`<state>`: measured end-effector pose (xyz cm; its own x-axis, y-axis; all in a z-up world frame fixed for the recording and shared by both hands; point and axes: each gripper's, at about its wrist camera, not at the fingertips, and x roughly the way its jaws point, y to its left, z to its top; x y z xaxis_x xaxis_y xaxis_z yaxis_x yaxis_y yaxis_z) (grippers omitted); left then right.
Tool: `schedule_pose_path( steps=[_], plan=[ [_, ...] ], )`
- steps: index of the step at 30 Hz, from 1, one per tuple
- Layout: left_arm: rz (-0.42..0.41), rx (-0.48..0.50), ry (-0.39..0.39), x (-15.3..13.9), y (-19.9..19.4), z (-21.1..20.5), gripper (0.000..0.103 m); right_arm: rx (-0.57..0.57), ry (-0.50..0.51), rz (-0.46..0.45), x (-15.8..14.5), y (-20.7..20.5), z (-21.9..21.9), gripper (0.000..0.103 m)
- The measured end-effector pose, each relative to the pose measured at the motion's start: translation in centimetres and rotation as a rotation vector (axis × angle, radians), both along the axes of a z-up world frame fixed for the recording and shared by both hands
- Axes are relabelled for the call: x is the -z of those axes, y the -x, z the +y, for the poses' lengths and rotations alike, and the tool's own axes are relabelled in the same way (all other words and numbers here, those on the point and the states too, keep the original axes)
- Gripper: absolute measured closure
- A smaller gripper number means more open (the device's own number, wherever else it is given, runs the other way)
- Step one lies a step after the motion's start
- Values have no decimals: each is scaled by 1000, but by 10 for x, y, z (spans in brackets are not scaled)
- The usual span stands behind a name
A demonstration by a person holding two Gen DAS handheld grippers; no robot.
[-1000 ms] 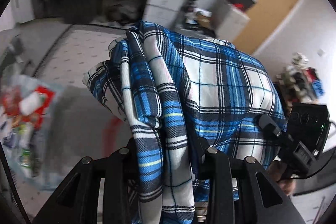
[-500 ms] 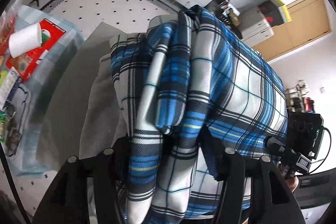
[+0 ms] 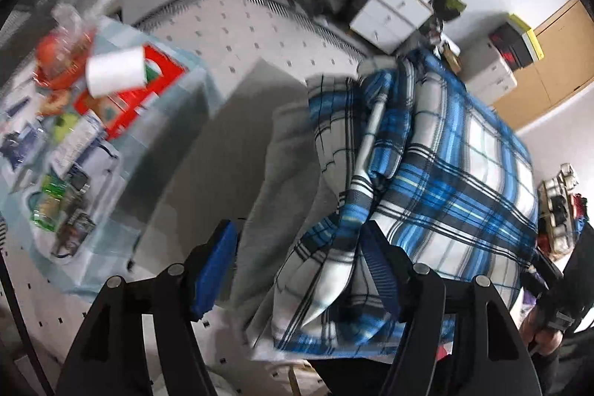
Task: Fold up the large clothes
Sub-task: 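Carry the bundle to the grey dresser and place it on the clothes stack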
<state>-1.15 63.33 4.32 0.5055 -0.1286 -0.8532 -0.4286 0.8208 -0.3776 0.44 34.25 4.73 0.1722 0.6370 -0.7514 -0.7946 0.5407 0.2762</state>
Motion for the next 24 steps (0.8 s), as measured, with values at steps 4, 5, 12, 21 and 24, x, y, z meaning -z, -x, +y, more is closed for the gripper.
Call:
schedule_pose_path(
  steps=[4,5,12,21,24],
  plan=[
    [-110,73,-56,-33,14,-37,38,-38,19,-44,11,27,-1,26],
    [-135,102,-61,-37,14,-48,38,-36,17,-32,12,29,-4,26],
    [-53,105,-53,15,4,-67,38,24,-38,42,16,37,-26,25],
    [-311,-91,-280,-33,84,-129,38,58,-249,-396,-24,146,-127,0],
    [-407,-116,-402,-47,115,-171,27,70,-345,-554,-33,190,-155,0]
  ],
)
